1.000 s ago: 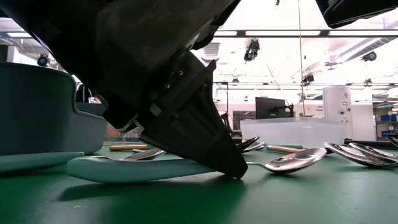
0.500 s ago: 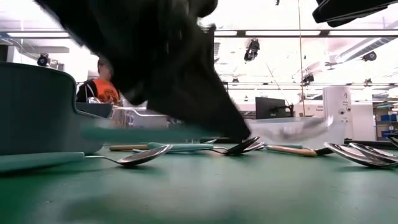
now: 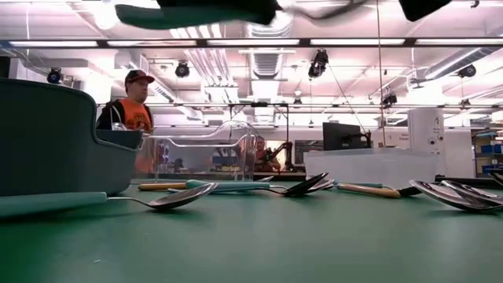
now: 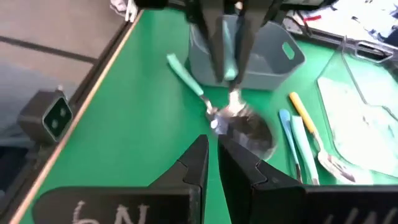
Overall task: Sort silverware by color (type)
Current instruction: Put the light blue spoon into the gray bin
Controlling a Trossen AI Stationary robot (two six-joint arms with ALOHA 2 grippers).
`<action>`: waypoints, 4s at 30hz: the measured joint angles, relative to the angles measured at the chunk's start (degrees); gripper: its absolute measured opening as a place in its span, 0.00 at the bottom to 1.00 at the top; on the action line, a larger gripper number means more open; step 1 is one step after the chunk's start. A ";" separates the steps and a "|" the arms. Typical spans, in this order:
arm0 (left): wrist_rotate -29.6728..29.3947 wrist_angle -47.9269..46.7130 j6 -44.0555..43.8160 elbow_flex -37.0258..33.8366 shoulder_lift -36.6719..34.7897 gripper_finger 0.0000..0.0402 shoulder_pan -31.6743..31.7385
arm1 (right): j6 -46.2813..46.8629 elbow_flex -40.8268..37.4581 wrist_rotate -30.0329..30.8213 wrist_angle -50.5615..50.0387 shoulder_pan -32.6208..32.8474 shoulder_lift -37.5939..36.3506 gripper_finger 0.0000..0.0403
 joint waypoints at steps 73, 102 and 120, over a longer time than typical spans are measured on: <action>27.46 -25.41 46.08 -16.17 -31.26 0.08 53.69 | -19.25 10.47 -24.61 -12.52 -38.55 -1.66 0.07; 35.43 -22.19 48.30 -16.15 -17.78 0.08 57.39 | -20.46 9.60 -24.59 -12.45 -39.49 -1.59 0.07; 47.11 -20.25 51.69 -16.15 -17.78 0.08 61.22 | -21.24 8.80 -24.59 -12.46 -39.49 -1.59 0.07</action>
